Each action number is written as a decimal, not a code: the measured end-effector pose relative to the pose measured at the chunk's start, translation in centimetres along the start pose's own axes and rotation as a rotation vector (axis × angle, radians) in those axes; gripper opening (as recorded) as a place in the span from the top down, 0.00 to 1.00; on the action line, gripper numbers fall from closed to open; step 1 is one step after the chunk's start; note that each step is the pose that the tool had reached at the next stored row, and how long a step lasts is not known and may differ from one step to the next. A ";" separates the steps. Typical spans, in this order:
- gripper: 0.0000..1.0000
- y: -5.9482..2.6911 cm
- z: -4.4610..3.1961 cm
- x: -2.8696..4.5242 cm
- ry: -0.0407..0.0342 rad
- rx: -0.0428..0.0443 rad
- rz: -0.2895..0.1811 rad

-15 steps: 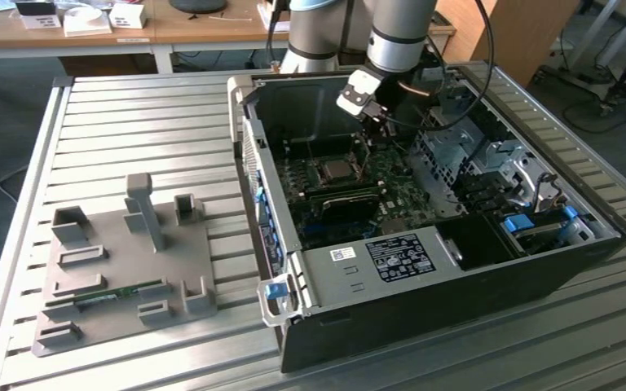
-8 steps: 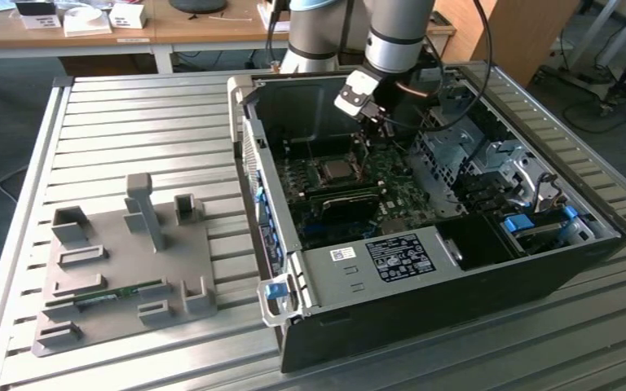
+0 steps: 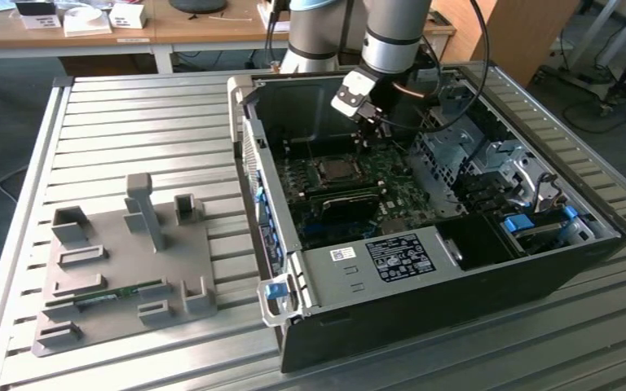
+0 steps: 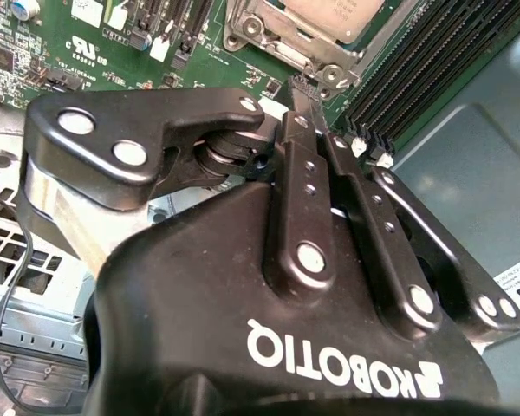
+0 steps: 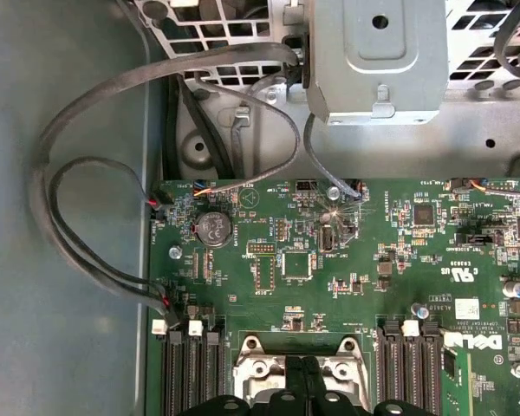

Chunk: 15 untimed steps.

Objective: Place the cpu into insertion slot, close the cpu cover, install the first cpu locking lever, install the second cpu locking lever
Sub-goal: 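Close the cpu cover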

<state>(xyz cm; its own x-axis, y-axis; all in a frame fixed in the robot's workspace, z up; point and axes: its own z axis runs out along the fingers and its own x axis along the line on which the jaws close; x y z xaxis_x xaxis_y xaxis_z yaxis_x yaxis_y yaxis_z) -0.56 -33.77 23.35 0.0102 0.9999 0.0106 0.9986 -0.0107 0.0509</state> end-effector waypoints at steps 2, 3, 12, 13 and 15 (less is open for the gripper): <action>0.89 -0.01 0.00 0.00 -0.0001 0.0000 0.000; 0.89 -0.01 0.00 0.00 0.0000 0.0000 0.000; 0.89 -0.02 0.02 0.00 -0.0005 0.0143 0.000; 0.89 -0.02 0.02 0.00 -0.0004 0.0148 0.000; 0.89 -0.01 0.05 0.01 0.0000 0.0204 0.000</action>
<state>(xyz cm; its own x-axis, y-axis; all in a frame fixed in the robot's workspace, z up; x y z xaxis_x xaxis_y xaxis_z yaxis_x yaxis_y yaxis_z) -0.57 -33.77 23.30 0.0104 0.9999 0.0106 0.9995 -0.0107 0.0305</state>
